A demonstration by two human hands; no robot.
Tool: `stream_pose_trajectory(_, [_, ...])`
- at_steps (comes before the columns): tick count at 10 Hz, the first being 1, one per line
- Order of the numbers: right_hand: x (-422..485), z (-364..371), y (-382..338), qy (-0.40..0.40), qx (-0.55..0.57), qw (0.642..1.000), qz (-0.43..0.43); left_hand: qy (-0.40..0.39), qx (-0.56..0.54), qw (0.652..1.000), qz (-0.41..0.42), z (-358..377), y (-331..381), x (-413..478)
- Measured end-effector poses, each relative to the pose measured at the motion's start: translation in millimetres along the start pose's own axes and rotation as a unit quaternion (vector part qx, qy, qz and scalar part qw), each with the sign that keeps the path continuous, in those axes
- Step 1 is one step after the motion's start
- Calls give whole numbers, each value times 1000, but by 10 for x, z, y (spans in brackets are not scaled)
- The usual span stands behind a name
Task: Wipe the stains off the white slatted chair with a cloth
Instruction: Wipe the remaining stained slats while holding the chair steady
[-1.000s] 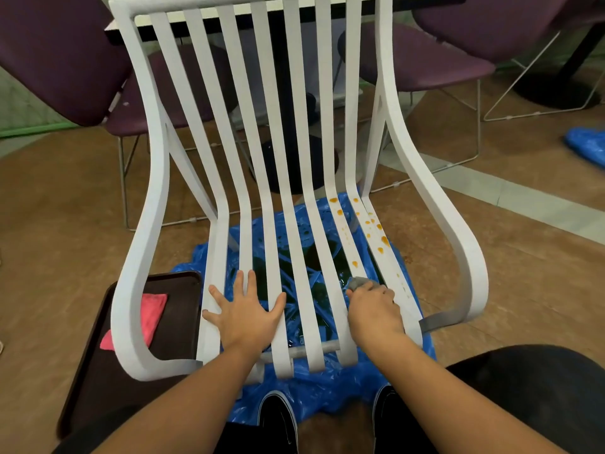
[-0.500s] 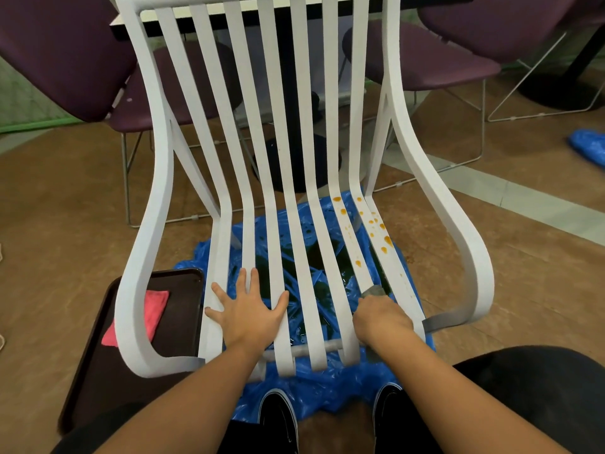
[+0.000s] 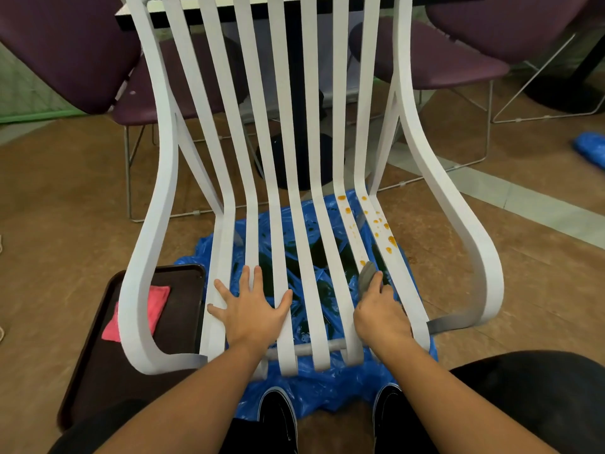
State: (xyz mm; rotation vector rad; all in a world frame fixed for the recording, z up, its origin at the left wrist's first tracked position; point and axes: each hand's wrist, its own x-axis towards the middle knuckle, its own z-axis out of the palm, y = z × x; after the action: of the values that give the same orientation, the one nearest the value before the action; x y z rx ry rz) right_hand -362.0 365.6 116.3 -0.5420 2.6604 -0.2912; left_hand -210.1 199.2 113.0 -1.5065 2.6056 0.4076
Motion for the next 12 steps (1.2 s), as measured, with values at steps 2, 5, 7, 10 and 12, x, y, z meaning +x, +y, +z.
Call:
stream_pose_trajectory(2, [122, 74, -2, 39, -11, 999, 21, 2, 1, 1000, -1, 2, -10, 2])
stream_pose_trajectory(5, [568, -210, -203, -89, -59, 994, -17, 0, -1, 1000, 0, 9, -1, -4])
stream_pose_trajectory(7, [817, -369, -397, -112, -77, 991, -14, -1, -1, 1000, -1, 0, -1, -8])
stream_pose_trajectory(10, [664, -55, -234, 11, 36, 999, -8, -7, 2, 1000, -1, -16, 3, -4])
stream_pose_trajectory(12, [358, 65, -97, 48, 13, 999, -14, -10, 6, 1000, -3, -17, 0, -2])
